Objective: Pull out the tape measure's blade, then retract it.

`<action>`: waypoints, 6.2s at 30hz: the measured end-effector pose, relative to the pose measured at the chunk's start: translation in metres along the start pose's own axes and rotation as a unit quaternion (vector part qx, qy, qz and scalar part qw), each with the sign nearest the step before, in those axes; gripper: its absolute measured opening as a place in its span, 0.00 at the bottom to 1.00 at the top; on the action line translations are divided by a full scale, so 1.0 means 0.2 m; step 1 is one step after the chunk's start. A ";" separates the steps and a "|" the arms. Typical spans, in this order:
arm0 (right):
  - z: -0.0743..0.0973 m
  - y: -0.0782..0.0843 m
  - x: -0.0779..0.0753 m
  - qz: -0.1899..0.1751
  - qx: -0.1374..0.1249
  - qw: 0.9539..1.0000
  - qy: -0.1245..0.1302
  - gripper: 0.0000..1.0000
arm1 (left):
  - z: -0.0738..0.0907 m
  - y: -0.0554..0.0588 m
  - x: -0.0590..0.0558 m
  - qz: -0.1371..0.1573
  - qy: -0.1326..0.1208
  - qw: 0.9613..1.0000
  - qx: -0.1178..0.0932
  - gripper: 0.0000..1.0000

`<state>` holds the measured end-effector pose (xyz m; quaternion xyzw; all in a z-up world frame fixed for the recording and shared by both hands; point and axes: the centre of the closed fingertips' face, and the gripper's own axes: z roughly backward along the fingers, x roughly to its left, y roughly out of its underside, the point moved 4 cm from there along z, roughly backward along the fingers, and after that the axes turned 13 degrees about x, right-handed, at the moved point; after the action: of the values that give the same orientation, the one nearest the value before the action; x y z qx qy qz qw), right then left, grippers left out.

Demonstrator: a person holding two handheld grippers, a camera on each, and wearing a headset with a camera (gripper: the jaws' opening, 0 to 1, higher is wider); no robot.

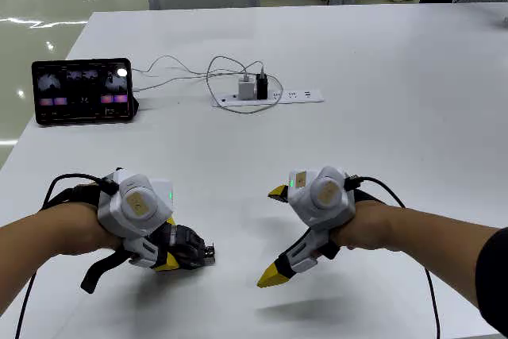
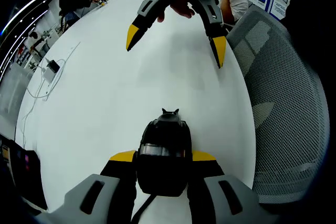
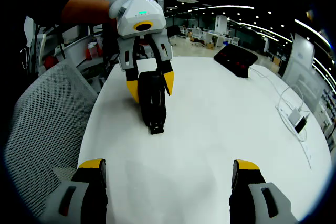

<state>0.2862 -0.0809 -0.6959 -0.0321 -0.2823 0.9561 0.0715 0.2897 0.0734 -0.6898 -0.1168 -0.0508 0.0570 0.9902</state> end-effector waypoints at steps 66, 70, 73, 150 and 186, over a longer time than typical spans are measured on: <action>-0.34 -0.26 0.07 0.077 0.039 0.995 -0.052 0.13 | -0.01 0.00 0.00 0.024 0.002 0.999 -0.037 0.31; -0.33 -0.25 0.07 0.079 0.039 0.995 -0.055 0.12 | -0.01 0.01 -0.01 0.024 0.001 0.999 -0.037 0.31; -0.34 -0.25 0.07 0.079 0.040 0.995 -0.056 0.11 | 0.00 0.01 -0.01 0.023 0.001 0.999 -0.036 0.31; -0.22 -0.09 0.04 0.060 0.072 0.994 -0.055 0.10 | -0.01 0.00 -0.01 0.023 0.002 0.999 -0.045 0.31; -0.15 0.02 0.04 0.049 0.077 0.995 -0.049 0.10 | -0.01 0.00 -0.01 0.026 0.000 0.999 -0.045 0.31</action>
<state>0.2808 -0.0668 -0.7243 0.0064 -0.2088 0.9779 0.0127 0.2873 0.0736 -0.6912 -0.1627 -0.0503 0.0799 0.9821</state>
